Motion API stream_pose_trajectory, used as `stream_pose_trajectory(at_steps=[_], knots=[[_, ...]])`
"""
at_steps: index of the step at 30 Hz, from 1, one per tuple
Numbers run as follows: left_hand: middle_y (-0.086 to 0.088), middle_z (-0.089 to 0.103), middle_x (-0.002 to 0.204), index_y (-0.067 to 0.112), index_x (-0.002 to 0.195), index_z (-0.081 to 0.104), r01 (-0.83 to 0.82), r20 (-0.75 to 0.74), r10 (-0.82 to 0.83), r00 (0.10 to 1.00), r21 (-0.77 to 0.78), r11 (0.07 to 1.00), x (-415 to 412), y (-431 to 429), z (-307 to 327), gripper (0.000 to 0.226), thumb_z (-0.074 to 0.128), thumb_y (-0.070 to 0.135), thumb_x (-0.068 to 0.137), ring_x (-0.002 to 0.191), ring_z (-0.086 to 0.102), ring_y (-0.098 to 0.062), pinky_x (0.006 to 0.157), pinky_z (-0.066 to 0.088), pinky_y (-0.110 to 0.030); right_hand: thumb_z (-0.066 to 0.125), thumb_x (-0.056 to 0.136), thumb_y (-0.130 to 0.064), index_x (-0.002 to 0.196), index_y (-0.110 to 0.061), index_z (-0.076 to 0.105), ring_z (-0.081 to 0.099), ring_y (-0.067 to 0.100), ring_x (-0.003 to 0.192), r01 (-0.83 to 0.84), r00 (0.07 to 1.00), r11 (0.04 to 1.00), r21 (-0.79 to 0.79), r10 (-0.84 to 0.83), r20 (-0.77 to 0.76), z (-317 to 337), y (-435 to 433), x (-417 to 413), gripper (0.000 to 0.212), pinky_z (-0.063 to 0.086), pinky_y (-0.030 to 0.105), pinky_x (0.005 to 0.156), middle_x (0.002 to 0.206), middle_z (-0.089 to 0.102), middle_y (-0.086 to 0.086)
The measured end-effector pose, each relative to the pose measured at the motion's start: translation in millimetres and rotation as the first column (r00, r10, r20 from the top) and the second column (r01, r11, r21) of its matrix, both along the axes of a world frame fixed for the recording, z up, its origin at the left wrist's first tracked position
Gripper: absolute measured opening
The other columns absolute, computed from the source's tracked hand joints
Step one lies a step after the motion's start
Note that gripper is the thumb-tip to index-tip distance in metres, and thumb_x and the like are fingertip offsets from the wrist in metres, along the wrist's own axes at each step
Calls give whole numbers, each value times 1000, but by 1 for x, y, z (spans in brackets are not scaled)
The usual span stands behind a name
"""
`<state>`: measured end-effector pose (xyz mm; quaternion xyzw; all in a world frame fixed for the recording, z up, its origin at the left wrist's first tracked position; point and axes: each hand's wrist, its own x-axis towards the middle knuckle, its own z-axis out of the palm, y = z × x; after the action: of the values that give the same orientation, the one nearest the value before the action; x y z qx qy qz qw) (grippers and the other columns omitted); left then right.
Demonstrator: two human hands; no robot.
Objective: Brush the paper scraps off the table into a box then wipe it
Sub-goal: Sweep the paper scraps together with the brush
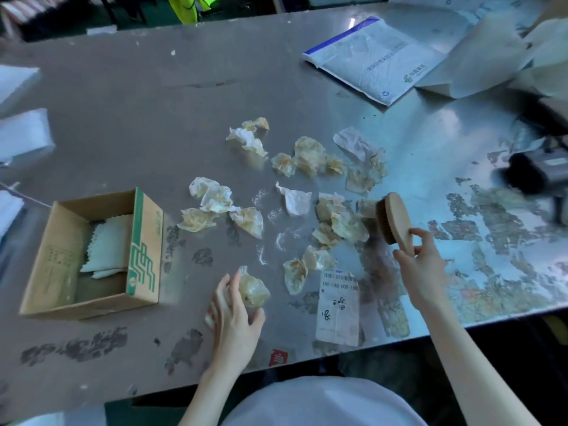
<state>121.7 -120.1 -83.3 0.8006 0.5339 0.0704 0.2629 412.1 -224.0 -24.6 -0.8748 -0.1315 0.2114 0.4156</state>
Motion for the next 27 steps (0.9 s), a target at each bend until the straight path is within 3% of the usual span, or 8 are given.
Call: stream_pose_trajectory(at_steps=[7, 13, 17, 23, 27], knots=[[-3, 17, 149, 34, 146, 8, 36, 2, -36, 999, -16, 999, 2, 0, 4, 87, 67, 30, 82, 137, 20, -25, 101, 22, -51, 59, 81, -3, 124, -21, 49, 61, 24, 77, -254, 967, 967, -16, 254, -13, -10, 16, -52, 47, 46, 31, 58, 103, 62, 7], [-4, 14, 151, 30, 145, 6, 51, -24, -51, 998, -10, 999, -1, -1, 3, 94, 70, 35, 78, 139, 20, -26, 103, 23, -51, 58, 83, -6, 122, -25, 47, 59, 23, 71, -464, 885, 885, -23, 464, -32, -10, 24, -79, 45, 50, 37, 58, 104, 61, 5], [-4, 13, 152, 24, 148, 6, 51, -21, -51, 998, -5, 999, -2, -1, 4, 95, 70, 37, 79, 140, 19, -26, 104, 22, -49, 61, 83, -1, 123, -19, 51, 58, 13, 63, -386, 922, 922, 34, 387, -24, 4, 27, -68, 45, 39, 14, 42, 91, 61, -2], [-3, 10, 152, 23, 147, 4, 50, -20, -50, 999, 0, 999, -3, -2, 3, 93, 67, 38, 81, 138, 18, -25, 104, 21, -47, 59, 83, 1, 126, -15, 50, 56, 12, 65, -171, 985, 982, 75, 172, -19, 14, 28, -34, 46, 36, 23, 48, 94, 60, 7], [-3, 9, 152, 22, 148, 5, 55, -16, -55, 998, -1, 998, -5, -1, 3, 91, 66, 39, 82, 138, 17, -24, 105, 20, -46, 57, 84, -1, 127, -15, 49, 54, 14, 62, -140, 989, 990, 35, 141, -34, 9, 23, -32, 47, 34, 25, 47, 92, 59, 8]])
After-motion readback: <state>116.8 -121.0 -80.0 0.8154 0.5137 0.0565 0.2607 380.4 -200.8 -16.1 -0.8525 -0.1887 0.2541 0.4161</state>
